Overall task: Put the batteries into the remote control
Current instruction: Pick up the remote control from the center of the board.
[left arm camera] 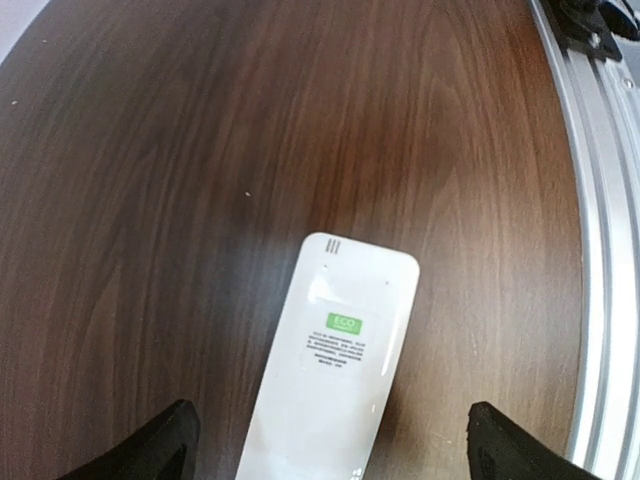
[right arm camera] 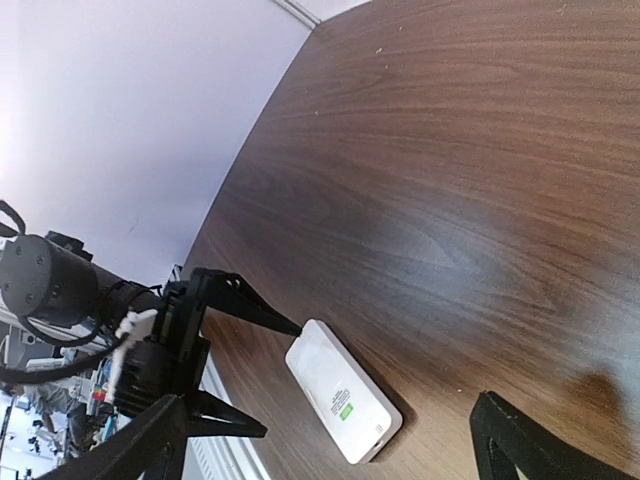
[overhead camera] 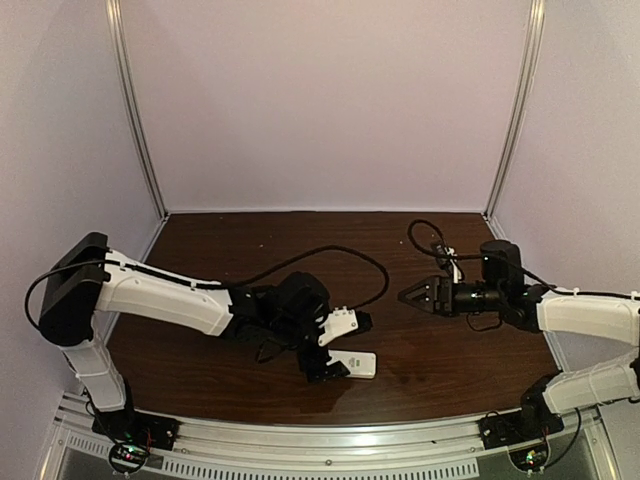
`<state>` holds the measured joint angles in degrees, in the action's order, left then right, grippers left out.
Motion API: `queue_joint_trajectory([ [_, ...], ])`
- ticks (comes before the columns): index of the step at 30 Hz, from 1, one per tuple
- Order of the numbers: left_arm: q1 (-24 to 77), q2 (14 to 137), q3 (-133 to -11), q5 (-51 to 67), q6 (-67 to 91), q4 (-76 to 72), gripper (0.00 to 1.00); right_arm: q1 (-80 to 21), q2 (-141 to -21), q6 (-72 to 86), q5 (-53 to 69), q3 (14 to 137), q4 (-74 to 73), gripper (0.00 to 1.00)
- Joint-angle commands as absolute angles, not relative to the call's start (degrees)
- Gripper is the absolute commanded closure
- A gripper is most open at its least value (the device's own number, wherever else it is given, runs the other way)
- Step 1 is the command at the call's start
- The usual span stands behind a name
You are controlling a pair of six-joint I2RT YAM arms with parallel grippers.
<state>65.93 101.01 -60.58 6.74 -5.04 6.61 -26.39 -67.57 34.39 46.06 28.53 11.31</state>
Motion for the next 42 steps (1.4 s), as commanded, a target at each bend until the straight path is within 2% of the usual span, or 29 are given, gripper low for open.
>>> queue_joint_trajectory([
  [1, 64.74, 105.70, -64.19, 11.56, -13.88, 12.17, 0.06, -24.74, -61.44, 28.52, 40.87, 30.17, 3.36, 0.00],
  [6, 63.70, 109.91, -67.06, 11.70, -17.30, 14.79, 0.07, -24.43, -54.37, 26.24, 37.24, 30.01, 1.23, 0.00],
  [11, 63.37, 113.29, -69.52, 11.52, -19.58, 16.79, 0.13, -24.18, -47.79, 28.57, 30.74, 28.63, 0.46, 0.00],
  [18, 63.16, 115.69, -72.06, 13.46, -21.14, 18.91, 0.25, -24.07, -44.31, 26.87, 33.57, 27.73, 0.58, 0.00],
  [21, 63.12, 116.76, -73.61, 13.52, -21.85, 20.73, 0.36, -24.08, -44.09, 26.51, 35.20, 28.00, 0.57, 0.00],
  [24, 62.58, 116.30, -73.97, 14.41, -21.51, 20.80, 0.52, -24.14, -43.60, 27.80, 37.34, 27.36, 2.83, 0.00],
  [30, 61.10, 112.26, -72.50, 20.39, -20.19, 17.88, 0.70, -24.08, -39.52, 25.95, 39.72, 26.36, 4.47, 0.00],
  [34, 60.53, 107.76, -72.57, 23.15, -19.65, 17.59, 0.73, -24.13, -37.84, 25.72, 40.69, 26.39, 5.85, 0.00],
  [42, 58.50, 94.18, -70.86, 29.82, -16.64, 11.65, 0.73, -26.56, -40.67, 26.39, 47.31, 29.83, 12.78, 0.00],
])
